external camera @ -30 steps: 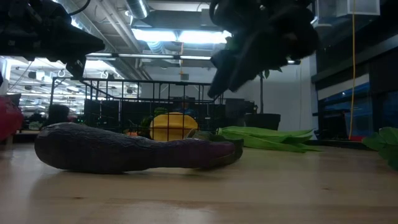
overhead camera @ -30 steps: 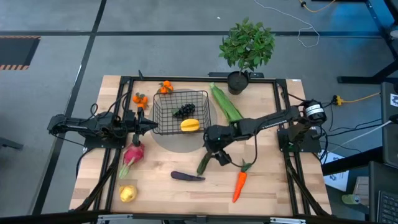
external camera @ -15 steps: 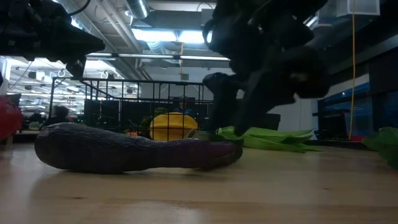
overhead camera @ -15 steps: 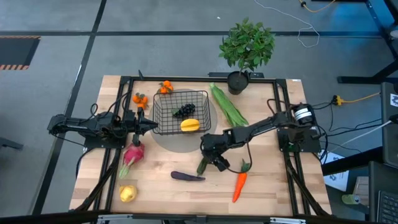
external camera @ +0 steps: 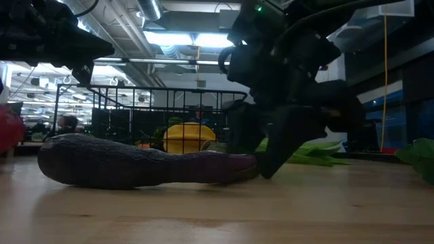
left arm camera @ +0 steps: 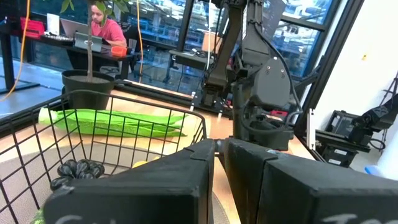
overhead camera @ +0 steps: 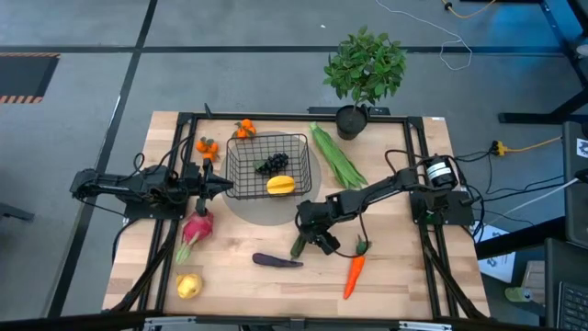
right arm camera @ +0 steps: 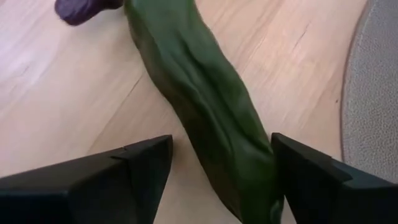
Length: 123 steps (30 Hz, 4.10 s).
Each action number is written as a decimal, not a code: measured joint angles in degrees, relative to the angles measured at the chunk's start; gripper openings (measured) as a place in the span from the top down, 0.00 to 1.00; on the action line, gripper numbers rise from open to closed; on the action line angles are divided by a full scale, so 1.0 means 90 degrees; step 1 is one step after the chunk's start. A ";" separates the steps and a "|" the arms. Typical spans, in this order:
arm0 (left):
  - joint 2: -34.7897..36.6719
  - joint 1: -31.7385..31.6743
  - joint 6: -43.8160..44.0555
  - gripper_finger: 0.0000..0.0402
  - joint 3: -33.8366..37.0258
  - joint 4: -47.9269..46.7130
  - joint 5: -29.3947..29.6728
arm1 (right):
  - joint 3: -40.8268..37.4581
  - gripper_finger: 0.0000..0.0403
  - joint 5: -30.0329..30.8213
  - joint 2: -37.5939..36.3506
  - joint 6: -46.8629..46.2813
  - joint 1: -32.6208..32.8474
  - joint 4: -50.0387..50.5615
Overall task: Build produce basket
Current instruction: Put the green chili pepper into the black wire basket, then put the orange carrot into the black wire basket
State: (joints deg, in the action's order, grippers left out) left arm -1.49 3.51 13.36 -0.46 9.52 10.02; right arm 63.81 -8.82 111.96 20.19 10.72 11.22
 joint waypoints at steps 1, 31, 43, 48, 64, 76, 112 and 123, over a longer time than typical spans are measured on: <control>0.0001 0.0000 -0.0002 0.93 -0.0001 0.0002 0.0000 | 0.0000 0.36 0.0001 0.0000 -0.0094 0.0000 -0.0020; 0.0001 0.0000 0.0000 0.93 -0.0001 0.0002 0.0000 | -0.0005 0.37 0.0271 -0.0010 -0.2548 0.0005 -0.0055; -0.0001 0.0000 0.0000 0.93 -0.0001 0.0002 0.0000 | 0.0002 0.79 0.0376 -0.0036 -0.3072 0.0000 0.0138; 0.0000 0.0000 0.0000 0.93 -0.0001 0.0002 0.0000 | 0.0003 0.90 0.0358 -0.0036 -0.3148 -0.0005 0.0137; 0.0001 0.0000 0.0003 0.93 0.0001 0.0012 -0.0002 | 0.2902 0.90 0.2085 -0.0356 -0.2336 0.0014 0.2989; 0.0000 0.0000 0.0003 0.93 -0.0001 0.0017 -0.0002 | 0.4491 0.88 0.5760 -0.0359 -0.0710 -0.0403 0.3525; 0.0001 0.0000 0.0003 0.93 -0.0001 0.0024 -0.0002 | 0.3378 0.45 0.1231 -0.0308 -0.2388 -0.1740 0.0154; -0.0001 0.0000 0.0003 0.93 -0.0001 0.0022 -0.0005 | 0.3381 0.38 0.1403 -0.0308 -0.3034 -0.1708 0.0682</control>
State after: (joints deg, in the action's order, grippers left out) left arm -1.50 3.51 13.39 -0.47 9.72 9.98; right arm 94.24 3.81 109.19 -7.12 -4.65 17.36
